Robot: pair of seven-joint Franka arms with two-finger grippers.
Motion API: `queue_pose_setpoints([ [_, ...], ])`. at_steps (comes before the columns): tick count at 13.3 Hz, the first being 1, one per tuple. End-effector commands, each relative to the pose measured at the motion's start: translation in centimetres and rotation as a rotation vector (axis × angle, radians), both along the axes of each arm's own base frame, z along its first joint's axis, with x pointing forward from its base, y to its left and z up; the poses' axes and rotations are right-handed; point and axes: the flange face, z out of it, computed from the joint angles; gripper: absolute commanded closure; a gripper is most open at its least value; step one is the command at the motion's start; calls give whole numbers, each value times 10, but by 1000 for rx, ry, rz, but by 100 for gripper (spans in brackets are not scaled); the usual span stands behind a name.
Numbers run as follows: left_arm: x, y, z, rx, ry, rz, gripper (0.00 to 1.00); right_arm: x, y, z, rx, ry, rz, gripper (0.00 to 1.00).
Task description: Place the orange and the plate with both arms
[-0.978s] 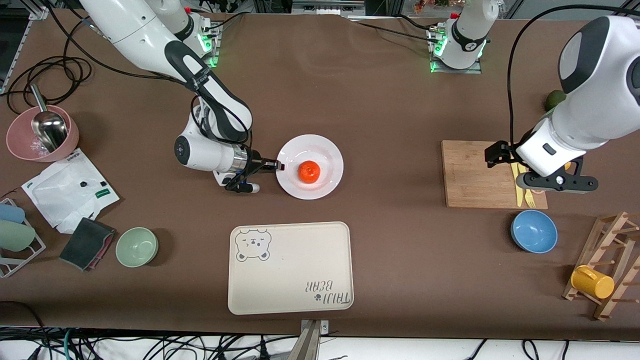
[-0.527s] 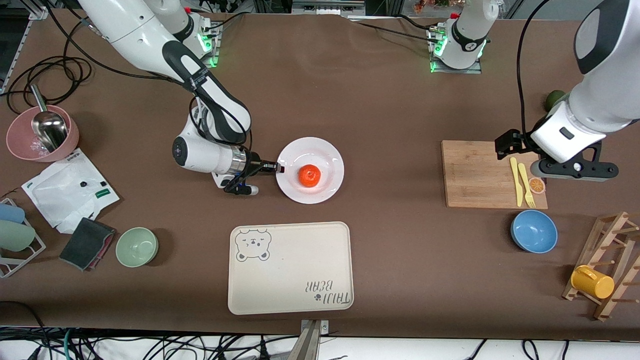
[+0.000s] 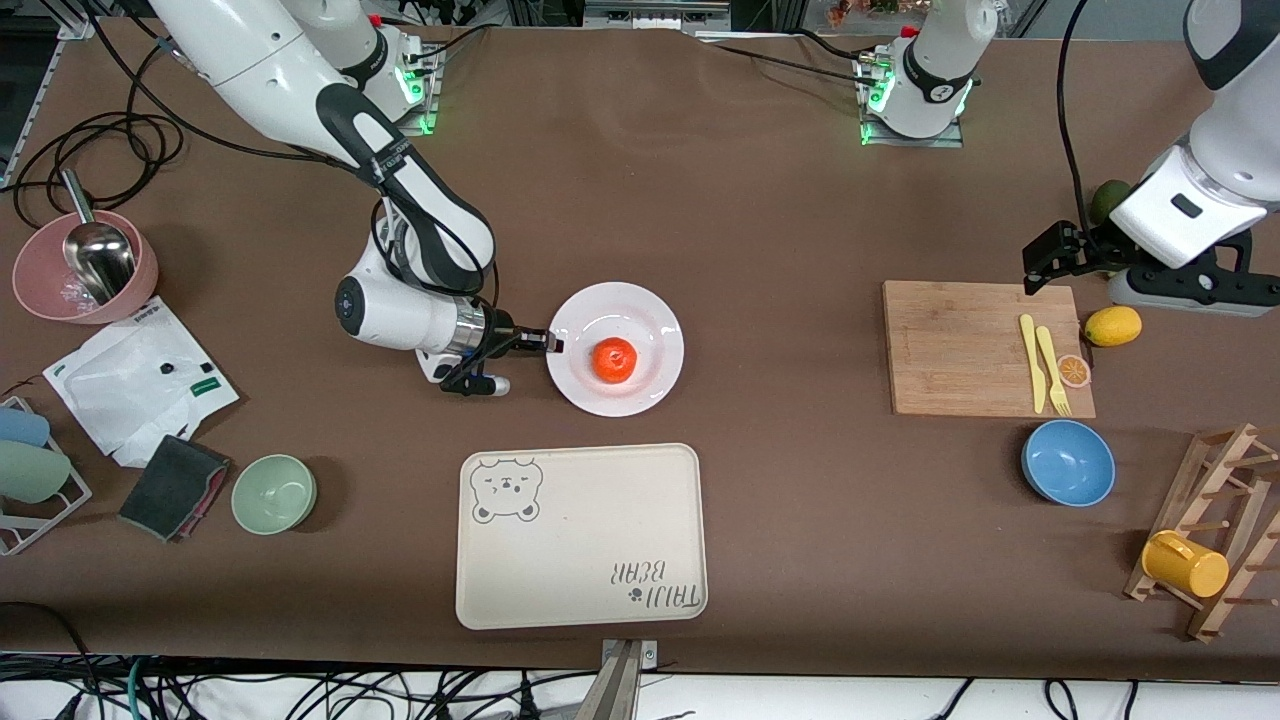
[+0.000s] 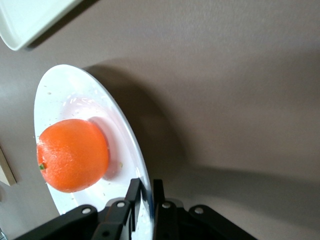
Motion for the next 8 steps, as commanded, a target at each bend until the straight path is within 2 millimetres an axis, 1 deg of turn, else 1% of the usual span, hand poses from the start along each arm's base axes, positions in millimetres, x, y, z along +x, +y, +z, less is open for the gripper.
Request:
queue_pose_setpoints([
  [1, -12, 6, 1, -20, -24, -13, 0, 12, -2, 4, 35, -10, -35, 100],
  [2, -12, 5, 5, -22, -30, -17, 0, 15, 0, 8, 47, -9, -46, 100],
  [5, -13, 15, 8, -21, 14, -6, 0, 21, 1, 16, 73, -10, -76, 100],
  [6, -12, 15, 11, -21, 13, -3, 0, 24, 2, 21, 82, -12, -80, 100],
  [8, -10, 15, 6, -20, 20, -6, 0, 27, 3, 25, 92, -11, -78, 100],
])
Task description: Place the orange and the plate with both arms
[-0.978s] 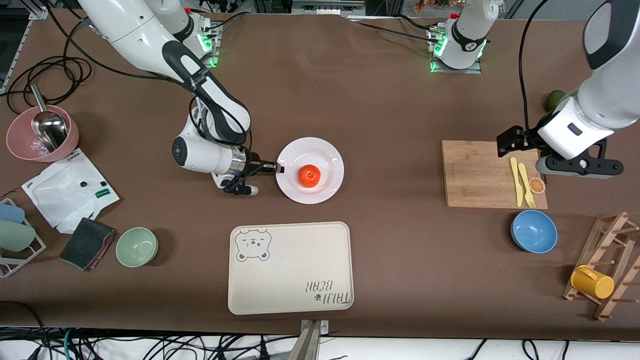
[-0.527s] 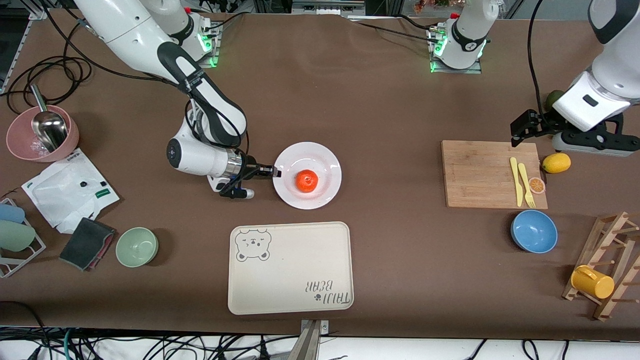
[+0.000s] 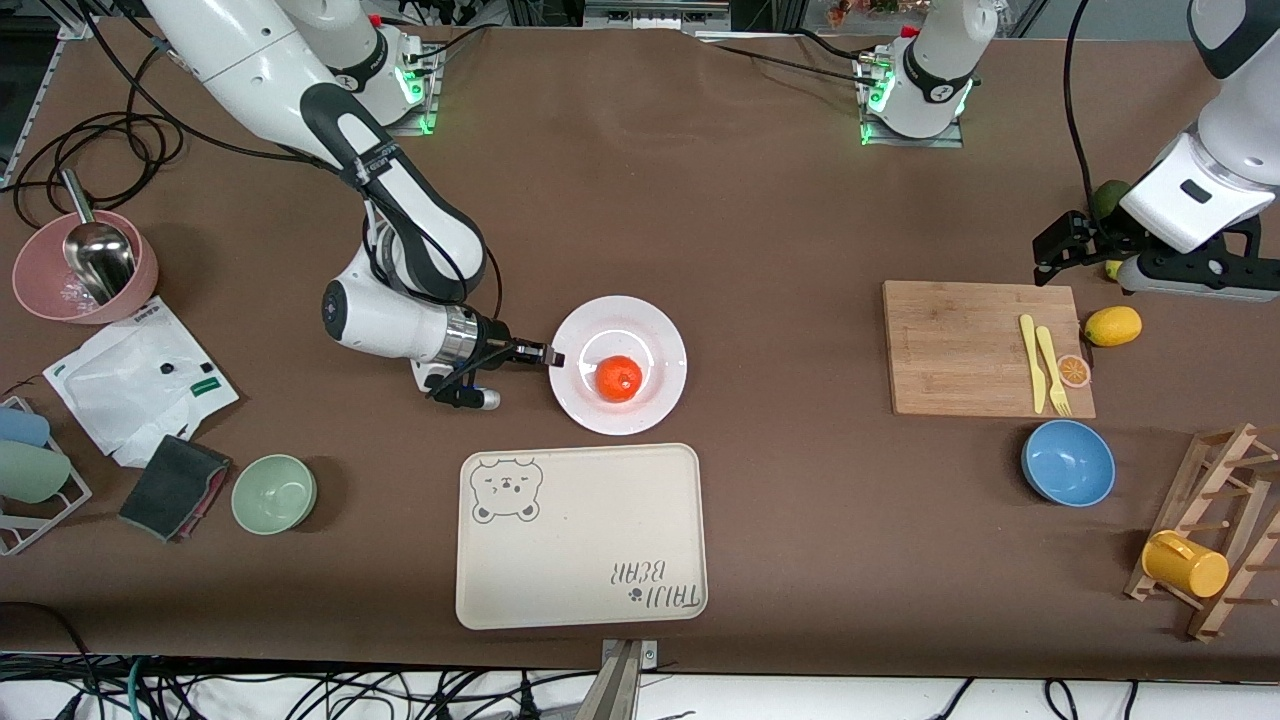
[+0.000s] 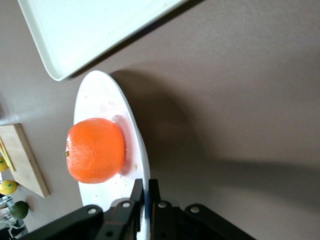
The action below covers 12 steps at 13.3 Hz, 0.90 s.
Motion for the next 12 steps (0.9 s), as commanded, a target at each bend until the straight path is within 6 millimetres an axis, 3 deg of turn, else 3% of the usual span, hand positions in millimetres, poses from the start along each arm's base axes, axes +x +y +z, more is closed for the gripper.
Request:
queue_pose_setpoints([
  [1, -1, 0, 4, -23, 10, -28, 0, 7, 1, 5, 29, 0, -4, 100],
  [9, -1, -1, 5, -21, 10, -34, 0, 7, 0, 5, 34, -13, 15, 100],
  [12, 0, -1, 4, -22, 10, -27, 0, 11, -4, 17, 107, -60, -1, 100],
])
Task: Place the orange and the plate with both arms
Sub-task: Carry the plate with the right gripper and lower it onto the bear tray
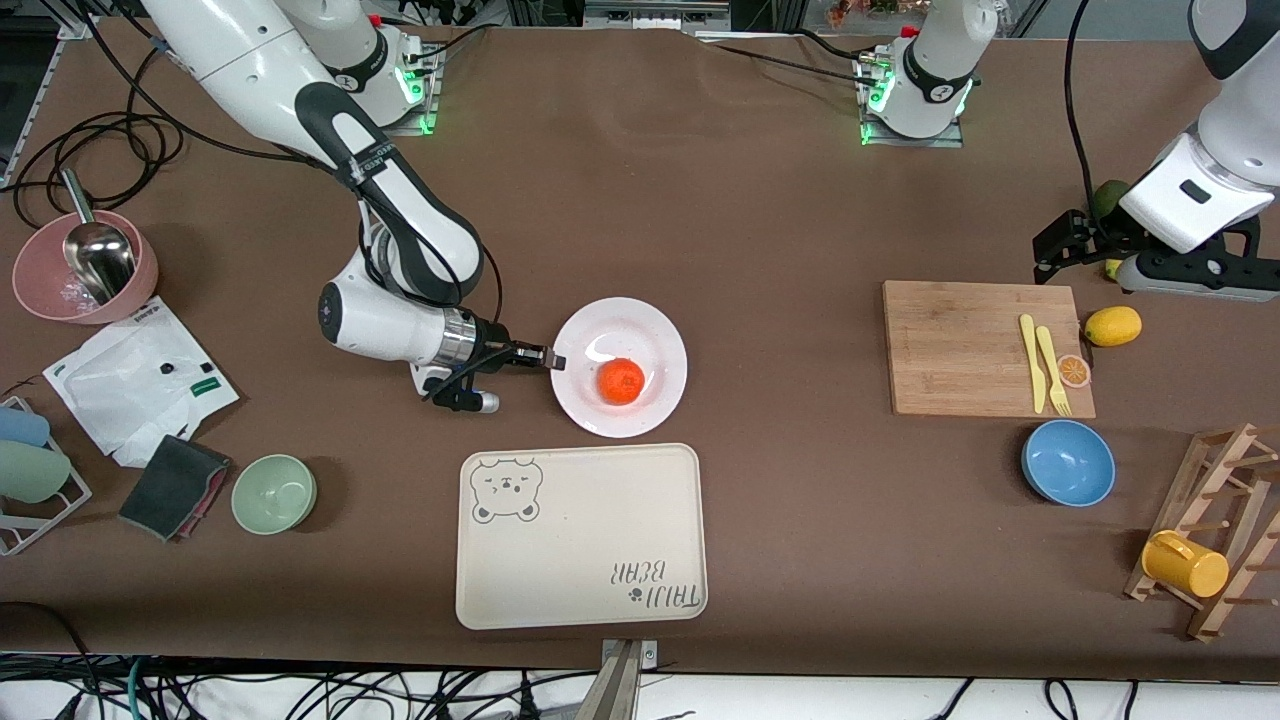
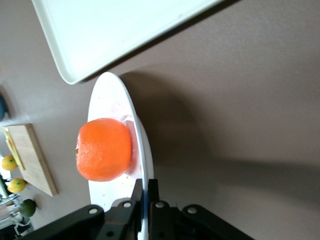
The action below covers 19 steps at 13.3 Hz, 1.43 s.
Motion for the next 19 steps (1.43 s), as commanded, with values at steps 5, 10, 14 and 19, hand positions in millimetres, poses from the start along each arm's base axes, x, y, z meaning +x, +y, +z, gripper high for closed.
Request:
queue_pose_setpoints([
  [5, 1, 0, 5, -23, 6, -16, 0, 6, -10, 18, 141, -82, 8, 100],
  [10, 2, 0, 3, -23, 9, -15, 0, 30, -67, 27, 230, -145, 12, 100],
  [14, 1, -1, 5, -23, 5, -18, 0, 80, -101, 23, 262, -216, -55, 100],
  [19, 0, 0, 7, -23, 3, -20, 0, 139, -135, -14, 301, -274, -135, 100],
])
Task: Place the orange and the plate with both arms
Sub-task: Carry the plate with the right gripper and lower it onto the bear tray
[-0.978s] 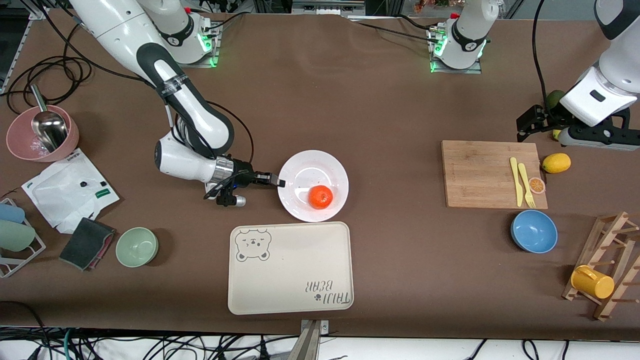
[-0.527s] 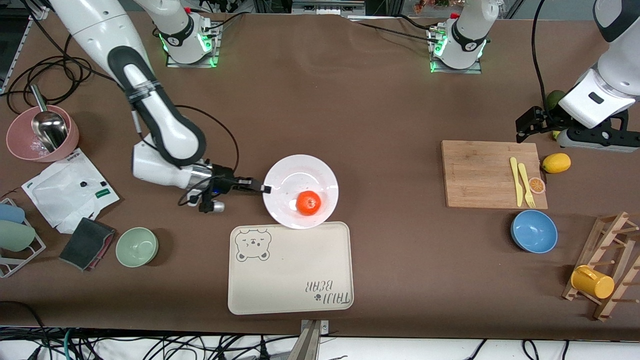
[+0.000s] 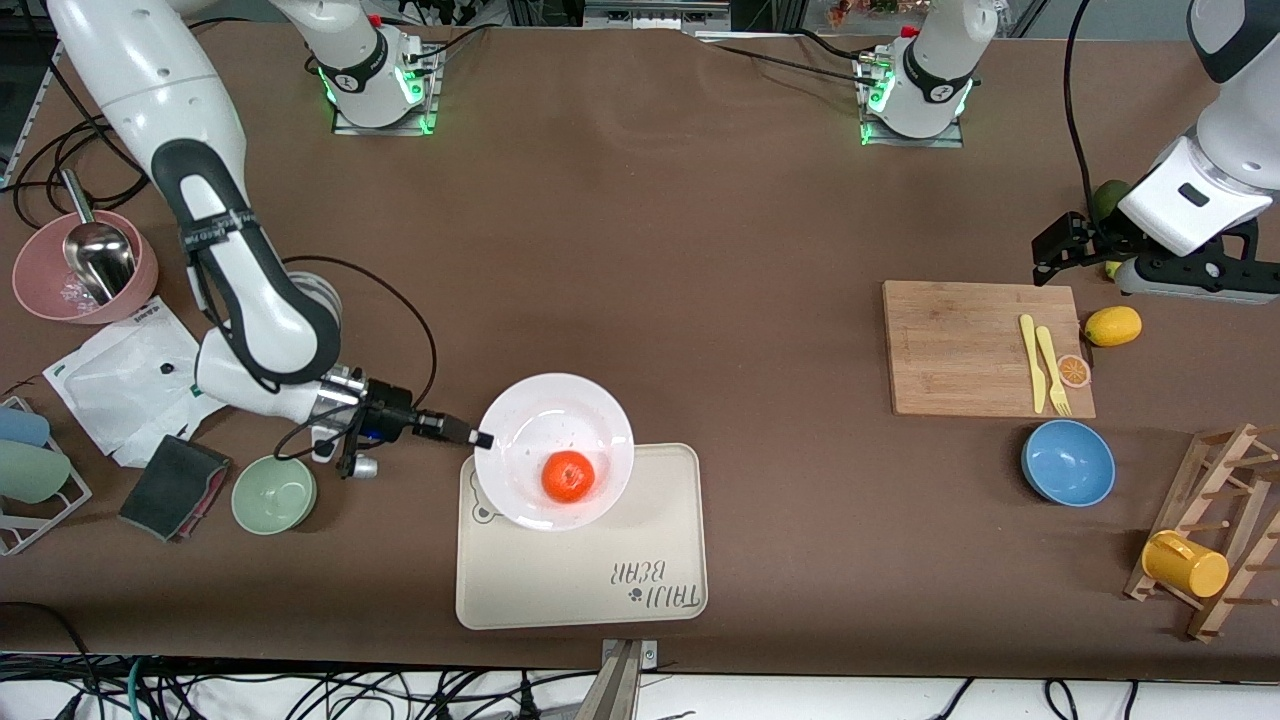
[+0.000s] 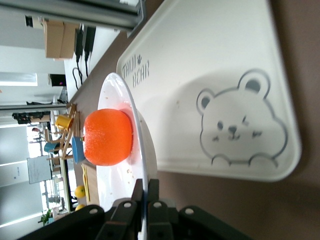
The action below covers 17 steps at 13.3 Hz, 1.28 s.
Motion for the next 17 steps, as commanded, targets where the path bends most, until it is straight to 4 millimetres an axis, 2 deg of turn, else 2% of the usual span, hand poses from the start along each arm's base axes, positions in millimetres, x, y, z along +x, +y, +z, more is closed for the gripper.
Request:
queue_pose_setpoints([
  [1, -1, 0, 8, -24, 1, -18, 0, 33, -11, -25, 58, -37, -35, 100],
  [4, -1, 0, 7, -24, 2, -16, 0, 49, -17, -40, 48, -51, -96, 100],
  [7, 0, 1, 8, -26, 1, -13, 0, 55, -18, -68, 53, -51, -105, 100],
  [13, 0, 1, 7, -26, 1, -11, 0, 52, -11, -73, 42, -41, -101, 100],
  [15, 0, 0, 8, -26, -1, -13, 0, 53, -12, -73, 27, -49, -116, 1],
  [17, 0, 1, 8, -26, -2, -11, 0, 54, -12, -71, 24, -52, -124, 0],
])
